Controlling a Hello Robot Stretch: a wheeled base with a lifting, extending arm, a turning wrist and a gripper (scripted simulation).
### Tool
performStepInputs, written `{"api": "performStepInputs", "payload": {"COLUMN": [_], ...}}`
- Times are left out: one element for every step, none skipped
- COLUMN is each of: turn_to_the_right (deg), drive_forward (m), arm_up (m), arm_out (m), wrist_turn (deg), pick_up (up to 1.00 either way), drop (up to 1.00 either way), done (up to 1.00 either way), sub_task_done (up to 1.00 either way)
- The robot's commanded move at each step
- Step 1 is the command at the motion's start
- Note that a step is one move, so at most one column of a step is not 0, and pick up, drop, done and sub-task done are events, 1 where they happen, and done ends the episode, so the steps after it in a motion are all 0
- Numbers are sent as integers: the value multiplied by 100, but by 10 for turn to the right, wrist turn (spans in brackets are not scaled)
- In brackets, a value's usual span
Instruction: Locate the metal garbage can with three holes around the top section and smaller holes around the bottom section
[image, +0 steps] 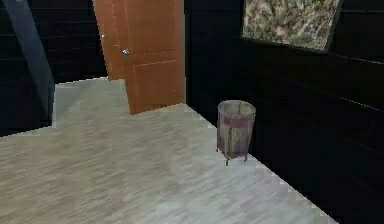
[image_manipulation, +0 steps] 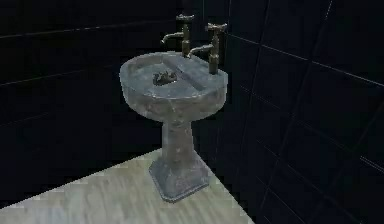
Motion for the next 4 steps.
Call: {"api": "performStepInputs", "payload": {"turn_to_the_right": [-450, -360, 0, -240], "drive_forward": [0, 0, 100, 0], "arm_up": [0, 0, 0, 0], "arm_out": [0, 0, 0, 0], "wrist_turn": [0, 0, 0, 0], "pick_up": [0, 0, 0, 0], "drop": [0, 0, 0, 0], "done": [0, 0, 0, 0], "sub_task_done": [0, 0, 0, 0]}}
